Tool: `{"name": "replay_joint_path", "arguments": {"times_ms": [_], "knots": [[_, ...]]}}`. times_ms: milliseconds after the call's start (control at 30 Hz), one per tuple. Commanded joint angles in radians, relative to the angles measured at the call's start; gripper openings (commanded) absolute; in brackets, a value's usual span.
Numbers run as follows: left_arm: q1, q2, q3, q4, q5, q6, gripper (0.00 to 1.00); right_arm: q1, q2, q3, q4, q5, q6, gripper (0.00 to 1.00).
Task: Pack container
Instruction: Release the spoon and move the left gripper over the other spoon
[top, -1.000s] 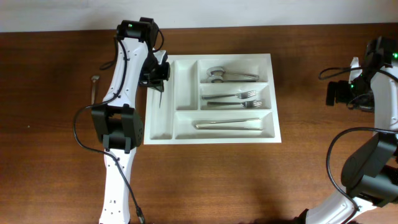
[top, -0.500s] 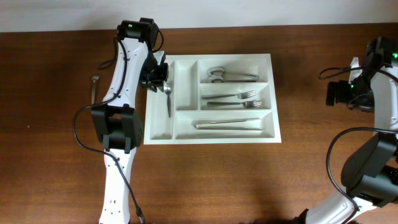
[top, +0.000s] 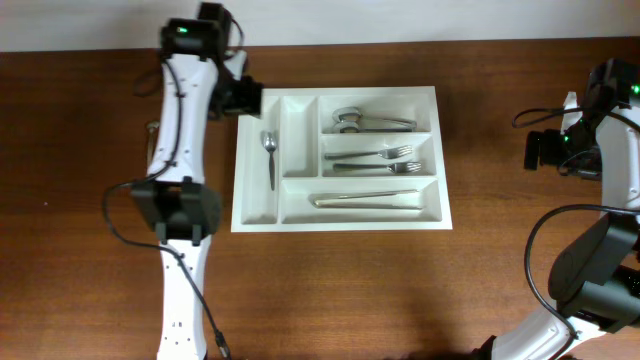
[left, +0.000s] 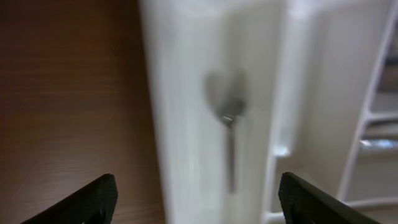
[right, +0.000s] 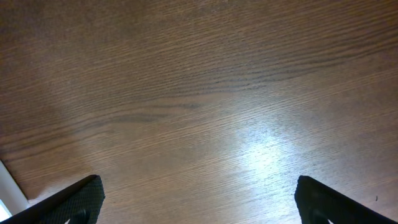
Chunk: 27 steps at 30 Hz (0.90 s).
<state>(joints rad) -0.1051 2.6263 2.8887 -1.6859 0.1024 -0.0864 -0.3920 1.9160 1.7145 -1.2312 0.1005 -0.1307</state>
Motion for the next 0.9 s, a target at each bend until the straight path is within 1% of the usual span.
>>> {"name": "replay_joint_path", "arguments": {"times_ms": [0,167,300,333,467,500,667,867], "knots": [[0.076,-0.085,0.031,-0.002,-0.162,0.035,0.87,0.005,-0.008,-0.002,0.002,0.008,0.004,0.99],[0.170,-0.089,0.023,-0.001,-0.179,0.096,0.87,0.005,-0.008,-0.002,0.002,0.008,0.004,0.99],[0.247,-0.089,-0.027,0.020,-0.179,0.159,0.87,0.005,-0.008,-0.002,0.002,0.008,0.004,0.99],[0.262,-0.089,-0.038,0.030,-0.179,0.171,0.92,0.005,-0.008,-0.002,0.002,0.008,0.004,0.99],[0.319,-0.089,-0.082,0.078,-0.177,0.202,0.93,0.005,-0.008,-0.002,0.002,0.008,0.004,0.99],[0.328,-0.089,-0.093,0.090,-0.176,0.207,0.93,0.005,-0.008,-0.002,0.002,0.008,0.004,0.99],[0.353,-0.089,-0.176,0.163,-0.160,0.314,0.92,0.005,-0.008,-0.002,0.002,0.008,0.004,0.99],[0.352,-0.089,-0.312,0.273,-0.158,0.320,0.93,0.005,-0.008,-0.002,0.002,0.008,0.004,0.99]]}}
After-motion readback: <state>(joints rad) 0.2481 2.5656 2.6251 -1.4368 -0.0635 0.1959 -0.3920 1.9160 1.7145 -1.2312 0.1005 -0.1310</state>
